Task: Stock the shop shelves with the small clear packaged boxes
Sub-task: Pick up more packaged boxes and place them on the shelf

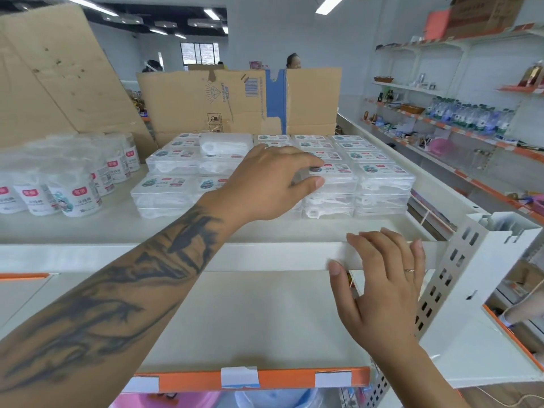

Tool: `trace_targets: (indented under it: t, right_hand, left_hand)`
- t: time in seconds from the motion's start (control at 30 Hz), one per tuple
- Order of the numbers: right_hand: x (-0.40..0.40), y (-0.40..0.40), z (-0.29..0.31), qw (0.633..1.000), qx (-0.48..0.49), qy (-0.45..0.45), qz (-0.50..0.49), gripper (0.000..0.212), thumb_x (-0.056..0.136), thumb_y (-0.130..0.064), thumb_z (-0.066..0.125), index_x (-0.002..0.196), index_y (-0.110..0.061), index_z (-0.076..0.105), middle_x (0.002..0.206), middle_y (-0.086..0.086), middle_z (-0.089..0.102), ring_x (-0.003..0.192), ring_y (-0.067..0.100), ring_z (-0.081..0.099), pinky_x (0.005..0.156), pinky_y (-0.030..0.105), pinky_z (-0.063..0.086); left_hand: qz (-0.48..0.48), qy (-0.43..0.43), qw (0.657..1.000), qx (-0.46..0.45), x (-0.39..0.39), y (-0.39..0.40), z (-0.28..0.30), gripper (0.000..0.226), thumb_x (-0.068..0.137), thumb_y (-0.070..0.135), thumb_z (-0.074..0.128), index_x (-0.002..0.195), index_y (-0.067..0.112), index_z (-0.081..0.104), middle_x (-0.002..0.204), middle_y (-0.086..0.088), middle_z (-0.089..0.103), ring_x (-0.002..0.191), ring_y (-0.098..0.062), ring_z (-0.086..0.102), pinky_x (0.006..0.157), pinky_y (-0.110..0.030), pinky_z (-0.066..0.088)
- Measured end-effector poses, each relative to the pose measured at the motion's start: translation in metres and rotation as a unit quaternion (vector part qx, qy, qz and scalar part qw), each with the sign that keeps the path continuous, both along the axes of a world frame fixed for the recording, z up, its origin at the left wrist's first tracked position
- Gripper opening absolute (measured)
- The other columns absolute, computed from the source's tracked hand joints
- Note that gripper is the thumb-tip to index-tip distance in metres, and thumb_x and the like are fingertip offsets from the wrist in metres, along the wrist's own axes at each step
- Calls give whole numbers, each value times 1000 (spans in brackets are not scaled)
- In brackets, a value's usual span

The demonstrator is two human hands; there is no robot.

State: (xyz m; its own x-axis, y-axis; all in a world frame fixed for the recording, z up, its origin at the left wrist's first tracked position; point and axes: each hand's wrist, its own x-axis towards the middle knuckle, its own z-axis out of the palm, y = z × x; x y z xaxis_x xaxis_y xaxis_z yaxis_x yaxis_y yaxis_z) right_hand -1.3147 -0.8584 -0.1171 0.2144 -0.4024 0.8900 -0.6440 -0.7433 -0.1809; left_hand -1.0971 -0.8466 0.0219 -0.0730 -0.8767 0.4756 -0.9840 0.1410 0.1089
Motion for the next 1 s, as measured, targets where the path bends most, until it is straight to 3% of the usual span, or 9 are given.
trace_targets:
  t: [0.13, 0.27, 0.47, 0.6, 0.67, 0.73, 0.83, 1.0]
  right_hand:
    - [0, 0, -1, 1000, 1, -1, 4, 41, 96, -40, 56, 119, -9, 69, 120, 10, 65, 126, 38, 55, 121, 55, 19]
    - [2, -1, -1, 1000, -1, 0, -5, 42, 97, -40, 54, 118, -8, 69, 120, 11, 66, 125, 39, 55, 120, 56, 20]
    - [5, 0, -2, 1000, 1, -4, -11, 42, 96, -38, 54, 118, -6, 69, 120, 12, 65, 126, 40, 54, 119, 60, 21]
    - [5, 1, -1, 1000, 2, -1, -9, 39, 95, -36, 58, 118, -6, 68, 120, 12, 65, 126, 42, 55, 118, 61, 22]
    - [4, 2, -1, 1000, 0, -1, -4, 38, 93, -33, 61, 119, -6, 67, 120, 13, 65, 126, 42, 54, 118, 61, 22]
    - [5, 4, -1, 1000, 2, -3, -3, 37, 91, -30, 63, 119, -6, 66, 121, 13, 65, 127, 42, 53, 119, 61, 22]
    - [6, 5, 0, 1000, 8, -5, -6, 37, 92, -30, 62, 119, -5, 66, 121, 14, 64, 128, 42, 53, 118, 62, 22]
    - [8, 8, 2, 1000, 24, -7, -10, 39, 94, -32, 56, 119, -4, 66, 121, 14, 65, 129, 43, 52, 117, 63, 21]
  left_hand:
    - [3, 33, 999, -28, 11, 15, 4, 58, 97, 66, 39, 142, 33, 57, 145, 8, 59, 135, -16, 51, 116, -45, 30]
    - [62, -26, 991, -116, 50, 33, 18, 56, 96, 65, 46, 130, 26, 68, 128, 3, 68, 118, -23, 62, 107, -47, 42]
    - [49, 59, 981, -178, 83, 46, 28, 42, 90, 58, 60, 119, 30, 70, 116, 7, 68, 110, -19, 63, 102, -49, 47]
    - [214, 83, 973, -9, 122, 42, 39, 71, 83, 71, 59, 145, 37, 52, 149, 0, 51, 136, -27, 48, 115, -44, 38]
    - [221, 149, 962, 51, 135, 38, 35, 69, 86, 72, 63, 146, 40, 51, 157, 4, 45, 142, -24, 43, 115, -37, 35]
    - [206, 204, 956, 47, 141, 36, 31, 64, 87, 68, 66, 144, 40, 55, 156, 6, 46, 141, -21, 44, 111, -32, 36]
    - [199, 190, 961, 13, 139, 37, 31, 57, 86, 63, 71, 136, 37, 62, 150, 6, 53, 129, -18, 54, 104, -30, 44]
    - [139, 214, 966, -40, 123, 49, 27, 37, 83, 49, 80, 117, 35, 72, 133, 10, 62, 106, -11, 61, 73, -16, 49]
